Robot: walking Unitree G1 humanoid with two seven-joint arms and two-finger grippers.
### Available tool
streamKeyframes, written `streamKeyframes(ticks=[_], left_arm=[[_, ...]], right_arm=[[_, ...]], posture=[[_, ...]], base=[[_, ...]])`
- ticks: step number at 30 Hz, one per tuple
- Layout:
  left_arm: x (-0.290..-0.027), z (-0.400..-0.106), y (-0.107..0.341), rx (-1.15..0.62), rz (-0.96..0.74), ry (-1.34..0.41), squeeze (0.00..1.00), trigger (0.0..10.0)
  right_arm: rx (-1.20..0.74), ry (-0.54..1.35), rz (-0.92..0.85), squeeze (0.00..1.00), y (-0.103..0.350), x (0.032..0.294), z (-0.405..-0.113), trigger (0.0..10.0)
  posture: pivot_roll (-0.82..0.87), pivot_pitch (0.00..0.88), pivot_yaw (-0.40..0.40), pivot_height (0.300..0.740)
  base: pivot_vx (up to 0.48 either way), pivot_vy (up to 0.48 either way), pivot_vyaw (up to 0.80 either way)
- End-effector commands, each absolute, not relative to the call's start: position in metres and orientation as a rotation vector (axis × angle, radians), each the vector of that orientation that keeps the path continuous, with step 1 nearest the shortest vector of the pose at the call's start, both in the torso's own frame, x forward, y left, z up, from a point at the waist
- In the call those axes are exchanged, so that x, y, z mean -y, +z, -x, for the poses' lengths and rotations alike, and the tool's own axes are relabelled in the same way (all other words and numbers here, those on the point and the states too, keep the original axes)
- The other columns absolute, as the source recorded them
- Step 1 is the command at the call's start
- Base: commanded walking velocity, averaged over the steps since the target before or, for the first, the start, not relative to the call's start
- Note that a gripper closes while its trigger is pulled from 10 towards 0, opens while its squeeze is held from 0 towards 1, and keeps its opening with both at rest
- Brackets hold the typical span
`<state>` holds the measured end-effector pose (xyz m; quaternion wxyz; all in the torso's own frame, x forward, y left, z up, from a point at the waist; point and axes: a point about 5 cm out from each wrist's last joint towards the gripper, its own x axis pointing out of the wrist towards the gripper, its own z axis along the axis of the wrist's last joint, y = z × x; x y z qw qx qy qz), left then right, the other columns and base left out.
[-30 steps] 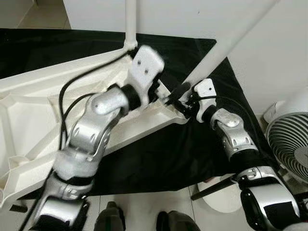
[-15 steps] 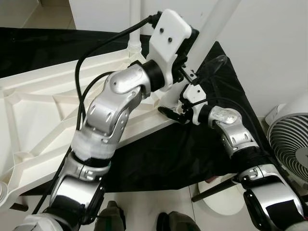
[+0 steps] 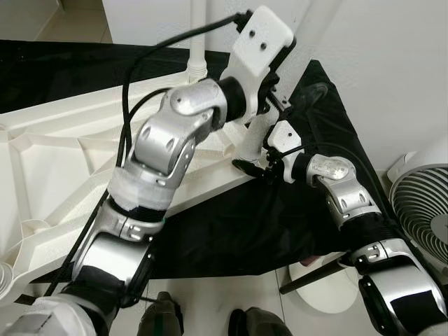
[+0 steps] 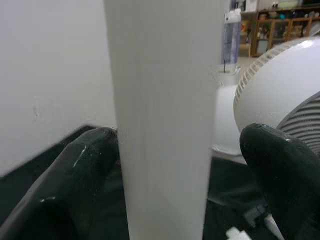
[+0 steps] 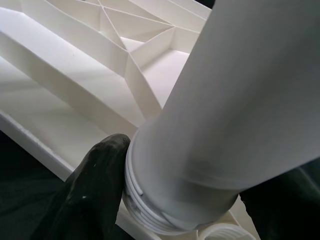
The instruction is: Building children table
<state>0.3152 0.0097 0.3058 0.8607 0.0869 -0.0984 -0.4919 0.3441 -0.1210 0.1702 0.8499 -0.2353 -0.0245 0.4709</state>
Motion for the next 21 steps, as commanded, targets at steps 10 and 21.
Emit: streamKeyframes(ticks=[10, 21], left_arm=[[-0.008, -0.3235, 0.311, 0.139, -0.114, -0.993, 0.0, 0.0], [-0.0081, -0.3245, 0.3139, 0.105, -0.094, -0.985, 0.0, 10.0]], right_arm=[[0.03, 0.999, 0.517, 0.0, 0.1668, 0.1259, -0.3417, 10.0], [0.021, 1.01, 0.406, 1.0, 0.1647, 0.1242, -0.3378, 10.0]], posture=[[0.03, 0.048, -0.015, 0.74], [0.03, 0.025, -0.015, 0.74]], base=[[0.0, 0.0, 0.0], [0.0, 0.0, 0.0]])
